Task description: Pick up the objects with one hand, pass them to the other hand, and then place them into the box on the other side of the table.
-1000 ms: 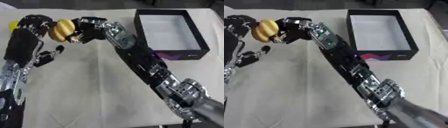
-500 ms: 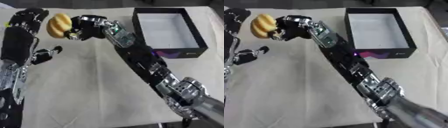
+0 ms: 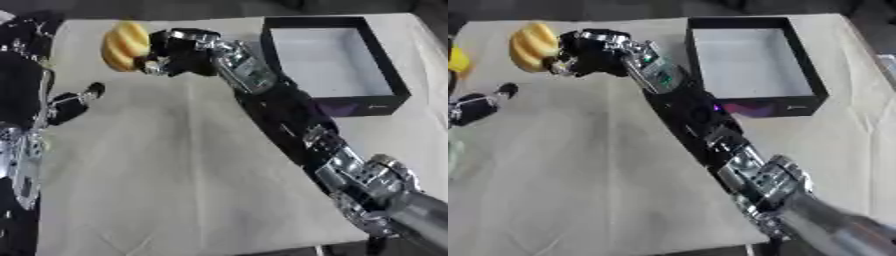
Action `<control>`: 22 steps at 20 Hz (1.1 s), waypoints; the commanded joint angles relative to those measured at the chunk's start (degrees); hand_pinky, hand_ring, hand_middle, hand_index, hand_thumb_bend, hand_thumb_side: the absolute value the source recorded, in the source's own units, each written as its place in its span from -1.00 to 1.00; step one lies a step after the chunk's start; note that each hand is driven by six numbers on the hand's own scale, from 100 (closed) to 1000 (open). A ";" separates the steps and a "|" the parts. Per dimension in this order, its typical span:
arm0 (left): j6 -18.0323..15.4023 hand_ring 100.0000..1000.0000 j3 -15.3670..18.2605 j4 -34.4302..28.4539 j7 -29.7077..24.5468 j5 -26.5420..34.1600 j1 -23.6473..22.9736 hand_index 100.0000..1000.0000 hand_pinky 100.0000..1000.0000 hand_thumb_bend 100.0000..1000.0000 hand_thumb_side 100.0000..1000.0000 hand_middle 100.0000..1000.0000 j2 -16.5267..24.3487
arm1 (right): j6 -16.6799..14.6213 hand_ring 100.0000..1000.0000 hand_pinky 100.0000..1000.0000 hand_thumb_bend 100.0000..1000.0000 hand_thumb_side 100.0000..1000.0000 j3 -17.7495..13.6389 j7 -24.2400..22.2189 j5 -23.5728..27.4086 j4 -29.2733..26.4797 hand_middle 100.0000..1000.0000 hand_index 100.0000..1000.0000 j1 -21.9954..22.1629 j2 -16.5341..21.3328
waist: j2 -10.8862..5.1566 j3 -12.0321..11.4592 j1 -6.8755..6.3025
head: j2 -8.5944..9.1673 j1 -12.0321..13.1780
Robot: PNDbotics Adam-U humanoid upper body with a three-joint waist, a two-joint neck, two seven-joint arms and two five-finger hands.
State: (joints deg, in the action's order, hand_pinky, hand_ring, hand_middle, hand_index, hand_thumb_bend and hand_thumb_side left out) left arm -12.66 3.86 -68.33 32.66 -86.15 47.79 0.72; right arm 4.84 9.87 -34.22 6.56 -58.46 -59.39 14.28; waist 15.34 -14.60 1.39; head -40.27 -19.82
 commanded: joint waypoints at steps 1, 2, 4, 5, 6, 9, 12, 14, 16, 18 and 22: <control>-1.51 0.58 0.57 1.07 -0.86 2.51 0.54 0.64 0.56 0.36 -0.90 0.43 4.19 | 0.63 1.00 0.79 -1.00 -0.76 -1.40 0.43 2.04 -2.28 -0.63 0.38 -0.66 3.77 | -2.03 0.29 -0.40 | -0.59 -0.44; -2.23 0.57 0.68 1.65 -1.30 3.88 0.44 0.64 0.57 0.31 -0.91 0.43 5.62 | 0.78 1.00 0.79 -1.00 -0.76 -1.81 0.68 2.90 -2.63 -0.63 0.38 -0.50 4.94 | -2.17 0.45 -0.43 | -0.70 -0.55; -3.31 0.58 1.10 2.41 -2.57 7.59 0.20 0.64 0.59 0.15 -0.95 0.47 8.84 | 0.89 1.00 0.80 -1.00 -0.76 -2.64 1.03 4.59 -3.48 -0.62 0.39 -0.22 7.87 | -2.46 0.77 -0.45 | -1.01 -1.05; -3.73 0.58 1.38 2.48 -3.38 9.88 0.04 0.64 0.59 0.10 -0.94 0.49 10.46 | 0.81 1.00 0.80 -1.00 -0.76 -3.14 1.29 5.56 -3.94 -0.62 0.39 -0.05 9.49 | -2.55 0.88 -0.46 | -1.11 -1.36; -3.97 0.59 1.84 2.37 -4.30 12.49 -0.20 0.66 0.61 0.00 -0.90 0.54 12.29 | 0.67 1.00 0.82 -1.00 -0.76 -3.75 1.52 6.65 -4.45 -0.61 0.39 0.19 11.48 | -2.64 0.96 -0.49 | -1.20 -1.80; -4.24 0.60 3.30 1.58 -7.87 21.29 -1.19 0.67 0.63 -0.10 -0.84 0.58 17.46 | 0.52 1.00 0.82 -1.00 -0.76 -5.35 1.60 8.93 -4.95 -0.60 0.39 0.57 16.24 | -2.73 0.98 -0.68 | -1.28 -2.70; -3.47 0.60 5.22 -0.04 -10.87 29.68 -2.67 0.66 0.64 -0.17 -0.78 0.58 22.27 | -0.97 1.00 0.81 -1.00 -0.78 -6.95 1.36 7.16 -2.21 -0.60 0.38 0.05 19.20 | -2.69 0.95 -0.93 | -1.20 -3.26; -2.29 0.60 6.44 -1.57 -11.68 33.56 -3.67 0.66 0.65 -0.20 -0.76 0.58 24.50 | -2.80 1.00 0.81 -1.00 -0.78 -7.73 0.58 5.92 -0.34 -0.60 0.38 0.65 21.68 | -2.58 0.96 -0.94 | -0.89 -3.69; -1.15 0.60 7.55 -3.29 -12.04 36.49 -4.59 0.65 0.65 -0.23 -0.74 0.57 25.93 | -4.89 1.00 0.80 -1.00 -0.78 -8.48 0.11 4.84 1.45 -0.59 0.38 1.48 24.04 | -2.46 0.97 -0.90 | -0.51 -4.11; -0.15 0.60 8.39 -4.93 -12.27 38.53 -5.21 0.65 0.66 -0.25 -0.74 0.57 26.58 | -7.02 1.00 0.79 -1.00 -0.77 -9.11 -0.06 3.62 3.26 -0.59 0.38 2.21 25.83 | -2.30 0.91 -0.88 | 0.21 -4.48; 1.46 0.61 9.24 -7.41 -12.37 40.38 -5.65 0.64 0.66 -0.27 -0.74 0.57 26.97 | -11.36 1.00 0.78 -1.00 -0.76 -9.71 -0.95 1.39 5.70 -0.60 0.37 3.77 28.58 | -1.93 0.86 -0.88 | 2.86 -4.34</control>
State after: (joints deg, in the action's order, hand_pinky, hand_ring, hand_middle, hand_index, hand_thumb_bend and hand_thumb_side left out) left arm -11.78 12.34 -73.88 20.30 -46.61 41.57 25.32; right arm -5.16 0.92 -34.90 8.68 -52.88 -54.75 39.93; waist 14.43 -13.73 0.73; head -38.75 -24.11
